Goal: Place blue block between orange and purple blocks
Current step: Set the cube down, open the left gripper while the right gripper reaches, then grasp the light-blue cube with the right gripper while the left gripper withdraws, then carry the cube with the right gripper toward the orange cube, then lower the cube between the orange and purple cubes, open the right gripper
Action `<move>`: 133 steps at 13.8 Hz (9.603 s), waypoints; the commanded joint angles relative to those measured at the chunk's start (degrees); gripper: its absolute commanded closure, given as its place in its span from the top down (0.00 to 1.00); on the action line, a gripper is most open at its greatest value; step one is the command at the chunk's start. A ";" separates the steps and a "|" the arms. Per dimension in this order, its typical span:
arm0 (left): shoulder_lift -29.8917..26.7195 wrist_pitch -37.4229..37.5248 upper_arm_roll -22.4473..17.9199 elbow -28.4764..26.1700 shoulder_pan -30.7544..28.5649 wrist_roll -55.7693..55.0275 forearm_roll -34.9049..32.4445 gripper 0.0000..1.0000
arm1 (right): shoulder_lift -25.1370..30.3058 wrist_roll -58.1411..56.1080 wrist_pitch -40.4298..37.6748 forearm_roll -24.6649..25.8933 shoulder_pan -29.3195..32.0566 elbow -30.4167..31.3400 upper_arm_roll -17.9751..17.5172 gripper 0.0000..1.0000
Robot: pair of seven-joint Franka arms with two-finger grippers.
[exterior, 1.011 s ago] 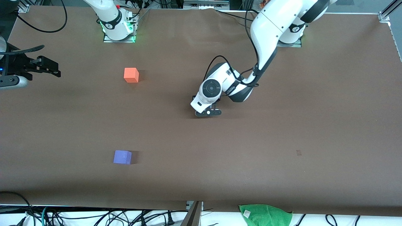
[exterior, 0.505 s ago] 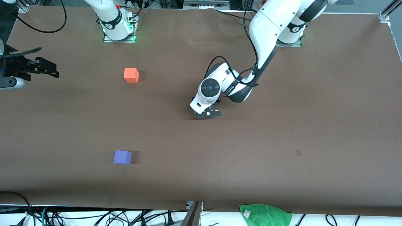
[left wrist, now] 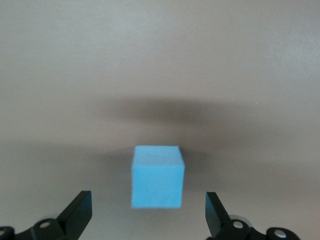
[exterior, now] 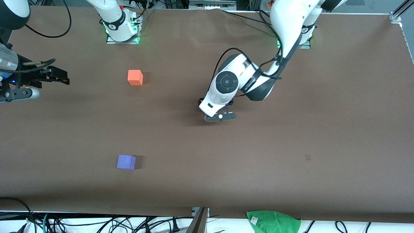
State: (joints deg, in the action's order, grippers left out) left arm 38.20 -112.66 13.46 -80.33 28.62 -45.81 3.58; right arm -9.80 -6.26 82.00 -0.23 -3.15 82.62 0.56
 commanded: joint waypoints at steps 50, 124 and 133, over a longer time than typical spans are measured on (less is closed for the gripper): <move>-38.56 19.41 -12.93 -17.76 -28.71 42.82 -5.42 1.00 | -34.93 50.03 46.76 1.63 -46.59 0.26 -0.12 1.00; -38.82 19.50 -12.93 -17.58 -29.41 42.91 -4.90 1.00 | -8.05 8.19 62.44 -8.21 -21.98 41.77 10.25 1.00; -38.91 19.50 -12.93 -17.58 -29.41 42.91 -4.90 1.00 | -6.37 7.15 27.75 -6.81 -21.72 19.55 14.73 1.00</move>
State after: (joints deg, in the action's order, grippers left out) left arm -1.29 -94.26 0.39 -99.50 -0.43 -4.07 -1.07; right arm -16.53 2.66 119.38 -7.72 -24.93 109.08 13.79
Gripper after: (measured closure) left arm 0.000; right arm 0.000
